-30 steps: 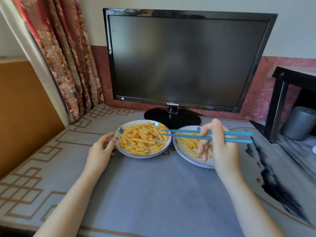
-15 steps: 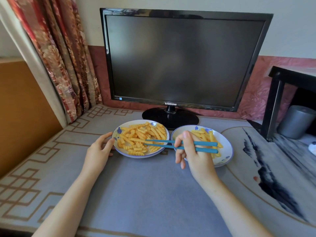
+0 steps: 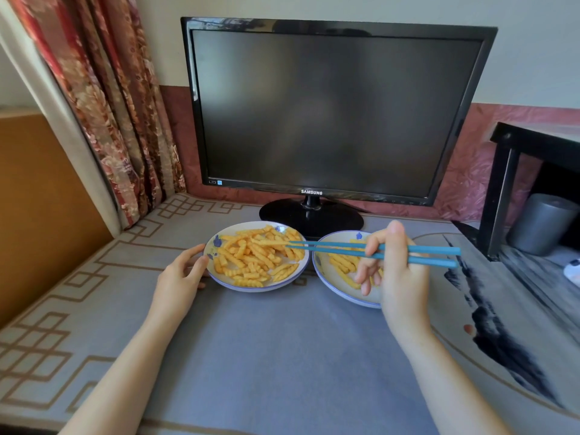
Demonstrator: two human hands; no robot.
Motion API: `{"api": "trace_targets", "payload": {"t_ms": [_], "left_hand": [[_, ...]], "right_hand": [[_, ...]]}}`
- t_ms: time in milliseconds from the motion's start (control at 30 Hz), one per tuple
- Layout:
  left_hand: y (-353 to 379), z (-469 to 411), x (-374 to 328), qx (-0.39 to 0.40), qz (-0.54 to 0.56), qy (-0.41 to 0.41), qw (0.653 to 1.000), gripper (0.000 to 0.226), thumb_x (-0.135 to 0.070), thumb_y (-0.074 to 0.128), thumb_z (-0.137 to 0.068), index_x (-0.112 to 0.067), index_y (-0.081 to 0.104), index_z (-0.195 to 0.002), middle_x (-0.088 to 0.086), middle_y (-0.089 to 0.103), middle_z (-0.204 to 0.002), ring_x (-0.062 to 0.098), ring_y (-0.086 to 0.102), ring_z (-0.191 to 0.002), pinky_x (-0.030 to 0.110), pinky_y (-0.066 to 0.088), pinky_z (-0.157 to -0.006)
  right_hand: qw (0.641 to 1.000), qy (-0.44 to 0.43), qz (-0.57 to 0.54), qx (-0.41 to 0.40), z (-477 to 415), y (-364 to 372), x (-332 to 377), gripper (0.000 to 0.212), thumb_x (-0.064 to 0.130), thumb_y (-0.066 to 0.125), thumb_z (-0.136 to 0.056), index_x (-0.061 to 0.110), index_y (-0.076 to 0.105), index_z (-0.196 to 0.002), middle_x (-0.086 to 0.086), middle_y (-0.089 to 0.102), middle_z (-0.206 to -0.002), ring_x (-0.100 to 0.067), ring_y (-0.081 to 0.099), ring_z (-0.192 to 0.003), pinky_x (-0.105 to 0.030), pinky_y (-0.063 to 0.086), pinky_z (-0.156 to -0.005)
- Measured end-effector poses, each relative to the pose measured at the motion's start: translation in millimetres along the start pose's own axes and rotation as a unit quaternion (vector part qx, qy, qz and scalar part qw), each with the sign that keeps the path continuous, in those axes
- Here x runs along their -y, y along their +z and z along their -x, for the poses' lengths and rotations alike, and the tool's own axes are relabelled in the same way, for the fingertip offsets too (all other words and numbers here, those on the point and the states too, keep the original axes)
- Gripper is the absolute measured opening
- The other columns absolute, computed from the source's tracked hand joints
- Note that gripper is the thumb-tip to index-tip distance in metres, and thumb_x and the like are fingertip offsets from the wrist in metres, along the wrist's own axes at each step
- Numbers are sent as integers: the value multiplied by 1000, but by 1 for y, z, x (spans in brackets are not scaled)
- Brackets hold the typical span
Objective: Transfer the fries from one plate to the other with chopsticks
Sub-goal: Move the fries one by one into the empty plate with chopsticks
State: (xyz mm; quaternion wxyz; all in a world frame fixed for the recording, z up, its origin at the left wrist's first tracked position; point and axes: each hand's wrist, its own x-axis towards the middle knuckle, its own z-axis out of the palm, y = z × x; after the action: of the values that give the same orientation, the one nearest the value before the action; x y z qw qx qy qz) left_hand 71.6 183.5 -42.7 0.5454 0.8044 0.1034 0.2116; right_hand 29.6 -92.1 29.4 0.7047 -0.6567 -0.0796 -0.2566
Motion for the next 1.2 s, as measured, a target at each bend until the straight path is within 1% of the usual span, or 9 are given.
{"api": "trace_targets", "payload": {"t_ms": [133,267,467,567,667,733,833,933,1200], "left_hand": [[0,0,0,-3,-5,1,1000,30,-18,48,-97,-16,58,-126,4,68,-95,9,60,-70,1,42,-52],[0,-1,1,-2,-5,2,1000,31,-18,48,-97,-15,58,-126,6,68,-96,7,60,-71,2,43,-52],[0,-2,3,1,-5,4,1000,31,-17,49,-97,-14,58,-126,5,68,-96,4,60,-73,3,44,-52],[0,-1,3,-2,-7,5,1000,30,-17,49,-97,-15,58,-125,6,68,-96,8,60,-71,2,44,-52],[0,-2,3,-2,-8,5,1000,30,-17,49,-97,-16,59,-125,6,68,-96,7,60,-71,3,44,-52],[0,-2,4,-2,-6,5,1000,30,-18,49,-97,-16,59,-125,5,69,-96,7,60,-72,3,44,-52],[0,-3,5,0,-5,5,1000,30,-18,49,-97,-17,59,-125,4,69,-97,7,61,-73,3,45,-53],[0,-4,6,4,-1,4,1000,30,-18,49,-97,-17,58,-125,1,69,-95,5,61,-76,5,46,-53],[0,-3,5,8,3,3,1000,30,-18,48,-97,-18,58,-125,-4,67,-92,6,60,-73,4,46,-54]], "right_hand": [[998,-6,6,-63,-10,-12,8,46,28,33,-103,11,47,-63,-8,48,-38,-21,38,-32,-17,30,-36],[992,-33,18,-122,-22,-28,11,43,24,32,-103,11,46,-64,-10,48,-38,-19,39,-30,-16,29,-36],[988,-29,48,-146,-32,-45,6,41,32,35,-98,13,47,-64,-10,46,-39,-20,40,-30,-18,30,-34],[985,-14,105,-135,-35,-49,2,43,32,33,-101,14,48,-65,-10,49,-39,-18,36,-28,-19,28,-33],[984,-8,117,-131,-36,-52,2,43,32,33,-101,14,49,-66,-14,47,-40,-17,33,-28,-20,24,-34],[985,-8,112,-132,-37,-53,3,41,29,34,-101,12,49,-67,-19,46,-45,-15,34,-27,-19,24,-34],[989,-6,81,-126,-36,-53,7,36,23,34,-98,11,48,-66,-10,45,-38,-17,34,-28,-18,24,-35],[993,4,39,-111,-32,-46,13,38,24,34,-99,11,48,-66,-12,47,-38,-19,31,-29,-17,25,-34],[997,34,49,42,-12,-8,7,45,27,33,-103,9,51,-66,-14,45,-40,-18,31,-32,-18,31,-38]]}}
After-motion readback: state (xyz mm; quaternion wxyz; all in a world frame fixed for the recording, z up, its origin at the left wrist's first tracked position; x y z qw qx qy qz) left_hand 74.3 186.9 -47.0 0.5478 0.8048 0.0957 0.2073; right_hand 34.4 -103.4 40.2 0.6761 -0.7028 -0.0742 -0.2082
